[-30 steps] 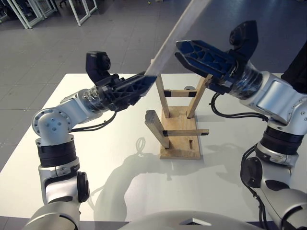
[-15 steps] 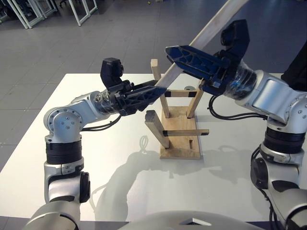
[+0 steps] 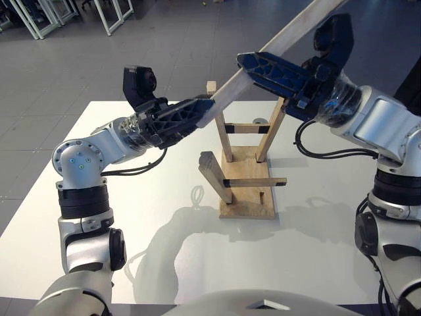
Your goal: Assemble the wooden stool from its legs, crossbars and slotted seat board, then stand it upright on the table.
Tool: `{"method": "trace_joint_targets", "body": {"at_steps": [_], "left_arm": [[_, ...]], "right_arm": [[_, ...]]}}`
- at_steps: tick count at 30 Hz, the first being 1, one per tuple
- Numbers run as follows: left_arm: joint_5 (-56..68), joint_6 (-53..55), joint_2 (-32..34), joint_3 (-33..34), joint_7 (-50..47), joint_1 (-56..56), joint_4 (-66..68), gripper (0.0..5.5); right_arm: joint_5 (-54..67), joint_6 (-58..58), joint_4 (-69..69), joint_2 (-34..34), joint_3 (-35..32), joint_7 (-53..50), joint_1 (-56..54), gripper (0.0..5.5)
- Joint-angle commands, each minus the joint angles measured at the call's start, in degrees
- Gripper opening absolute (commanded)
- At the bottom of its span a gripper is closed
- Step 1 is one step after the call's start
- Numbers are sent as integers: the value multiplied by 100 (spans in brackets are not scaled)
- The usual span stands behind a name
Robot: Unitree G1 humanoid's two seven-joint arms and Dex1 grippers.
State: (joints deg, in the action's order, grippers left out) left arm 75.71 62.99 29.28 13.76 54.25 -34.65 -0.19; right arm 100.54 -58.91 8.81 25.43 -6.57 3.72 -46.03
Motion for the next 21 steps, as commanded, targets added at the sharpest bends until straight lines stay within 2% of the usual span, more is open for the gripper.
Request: {"method": "trace_joint_targets", "body": {"at_steps": [1, 8, 10, 11, 13, 15, 17, 21], "left_arm": [[49, 65, 97, 113, -32, -163, 35, 352], [-162, -151, 285, 451, -235, 227, -60, 468], [-369, -275, 266, 422, -317, 431, -165, 472], [-490, -361, 248, 411, -398, 569, -265, 472], [-710, -525, 202, 413, -611, 850, -430, 472], [-846, -644, 166, 421, -737, 1094, -564, 472], [-876, -706, 127, 443, -816, 1246, -652, 472], [-996, -794, 118, 417, -962, 1287, -595, 472]], "right_arm": [[-390, 57, -244, 294, -171, 217, -252, 202], [-1103, -410, -857, 1732, -816, 1235, -226, 201], [-1258, -517, -775, 1962, -895, 1637, -62, 201], [-1522, -435, -580, 2089, -917, 2171, 251, 201], [-2626, 467, -106, 2224, -847, 3273, 1198, 201], [-3461, 1002, -259, 2514, -521, 4602, 1936, 201], [-4524, 1909, -1014, 2699, -39, 5854, 2329, 201], [-5720, 3320, -1813, 2629, 443, 7402, 2606, 201]]}}
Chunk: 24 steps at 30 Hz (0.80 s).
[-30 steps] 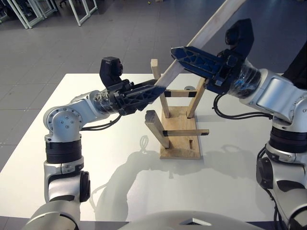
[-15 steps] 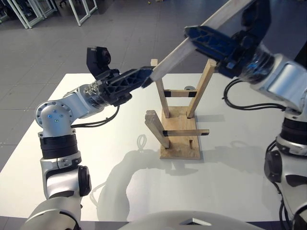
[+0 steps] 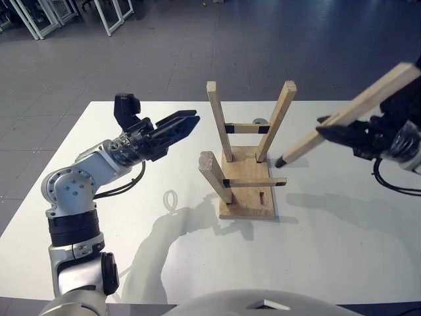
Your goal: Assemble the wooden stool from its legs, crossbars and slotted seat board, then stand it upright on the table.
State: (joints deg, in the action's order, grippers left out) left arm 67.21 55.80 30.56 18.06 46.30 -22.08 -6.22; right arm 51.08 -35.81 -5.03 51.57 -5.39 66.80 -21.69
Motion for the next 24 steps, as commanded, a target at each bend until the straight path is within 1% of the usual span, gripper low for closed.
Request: {"method": "trace_joint_targets", "body": {"at_steps": [1, 4, 8, 10, 14, 20, 24], "left_arm": [[-236, -92, 12, -35, -221, 49, 54, 472], [-627, -142, 50, -141, -496, 135, 213, 472], [-1400, -262, 105, -535, -817, 404, 253, 472], [-1689, -280, 104, -757, -839, 447, 281, 472], [-1973, -324, 42, -830, -916, 472, 320, 472], [-2039, -318, 33, -782, -898, 537, 211, 472], [-2150, -317, 54, -952, -705, 323, 397, 472]], "right_arm": [[-923, 1295, -407, -79, 390, 1382, 234, 201], [-1136, 1865, -254, -444, 484, 1804, 303, 201], [-1518, 2487, -230, -989, 641, 1856, 172, 201], [-1686, 2678, -166, -1127, 716, 1826, 293, 201], [-2033, 2999, -425, -1439, 919, 1870, 230, 201], [-2403, 3407, -990, -1670, 1093, 2076, 3, 201], [-2378, 3404, -839, -1493, 930, 2057, 147, 201]]}}
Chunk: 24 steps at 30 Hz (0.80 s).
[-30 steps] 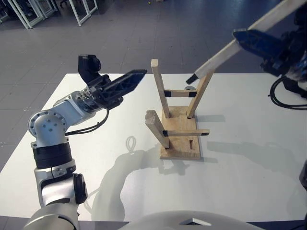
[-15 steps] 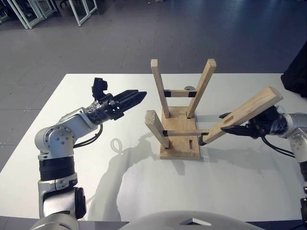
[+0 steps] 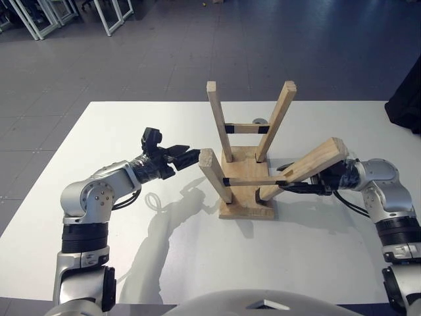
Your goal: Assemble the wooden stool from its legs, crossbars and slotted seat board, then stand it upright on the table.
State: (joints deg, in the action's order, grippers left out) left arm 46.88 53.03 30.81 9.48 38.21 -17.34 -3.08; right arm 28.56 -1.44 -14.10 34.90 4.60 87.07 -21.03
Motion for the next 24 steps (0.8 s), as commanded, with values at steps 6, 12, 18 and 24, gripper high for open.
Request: {"method": "trace_joint_targets", "body": {"at_steps": [6, 12, 18, 24], "left_arm": [[-161, -33, 3, -29, 116, -70, 15, 472], [-205, -27, 10, -72, 137, -154, 64, 472], [-286, -7, 40, -110, 200, -204, 108, 472], [-289, 5, -15, -30, 100, -60, 18, 472]], "right_arm": [[-43, -183, 364, 389, -164, 135, 203, 201], [-316, 34, 486, 259, 3, -40, 492, 201], [-541, 287, 174, 264, 37, -179, 413, 201], [-644, 215, 710, 189, 171, -513, 408, 201]]}}
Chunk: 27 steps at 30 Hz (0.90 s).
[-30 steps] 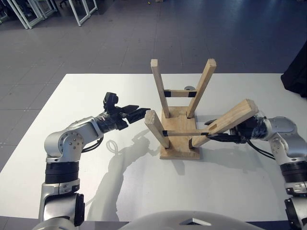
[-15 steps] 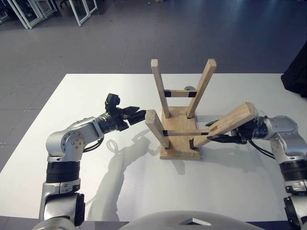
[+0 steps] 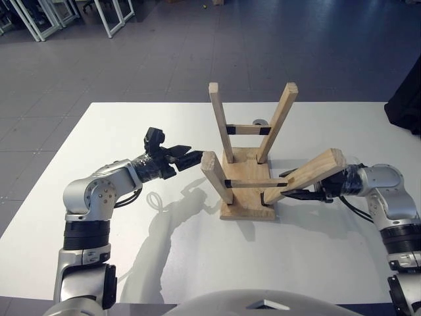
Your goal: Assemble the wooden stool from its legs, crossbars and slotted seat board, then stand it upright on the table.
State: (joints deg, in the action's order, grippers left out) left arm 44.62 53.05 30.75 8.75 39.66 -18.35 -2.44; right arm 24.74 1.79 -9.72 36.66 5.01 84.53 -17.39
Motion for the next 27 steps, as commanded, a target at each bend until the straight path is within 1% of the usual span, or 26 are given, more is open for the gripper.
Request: {"method": "trace_joint_targets", "body": {"at_steps": [1, 6, 11, 14, 17, 18, 20, 21, 22, 23, 25, 26, 27], "left_arm": [[-60, 1, -14, 52, -62, 64, -67, 472], [-194, -84, -42, 98, -265, 145, -41, 472], [-535, -325, -100, 332, -786, 88, 271, 472], [-745, -401, -120, 372, -1082, 130, 176, 472], [-627, -237, -107, 620, -1392, 165, -313, 422], [-308, -19, -146, 873, -1549, 31, -604, 402], [1064, 525, -201, 1565, -1918, -769, -1110, 358], [1651, 701, -158, 1801, -2112, -1217, -1249, 344], [2050, 798, -86, 1842, -2420, -1814, -1404, 325], [2274, 858, -48, 1805, -2727, -2259, -1527, 313], [2407, 902, -369, 1393, -3611, -2983, -1906, 307], [2365, 924, -559, 1138, -3970, -3132, -2080, 307], [2110, 931, -848, 670, -4306, -3149, -2291, 307]], "right_arm": [[-255, -170, 380, -3, 147, -327, 42, 201], [-491, -335, 427, -131, 129, -908, -175, 201], [-902, -266, -53, -346, 151, -1510, -416, 201], [-965, -264, -347, -503, 156, -1766, -553, 201], [-1001, -218, -573, -601, 160, -1888, -604, 201], [-1006, -197, -612, -611, 148, -1921, -581, 201], [-1005, -159, -678, -602, 104, -1962, -515, 201], [-998, -161, -696, -596, 78, -1980, -484, 201], [-998, -152, -728, -596, 60, -1996, -473, 201], [-998, -145, -748, -601, 46, -2014, -468, 201], [-1006, -128, -776, -651, 51, -2072, -483, 201], [-1013, -125, -788, -681, 69, -2092, -500, 201], [-1020, -128, -783, -712, 89, -2116, -504, 201]]}}
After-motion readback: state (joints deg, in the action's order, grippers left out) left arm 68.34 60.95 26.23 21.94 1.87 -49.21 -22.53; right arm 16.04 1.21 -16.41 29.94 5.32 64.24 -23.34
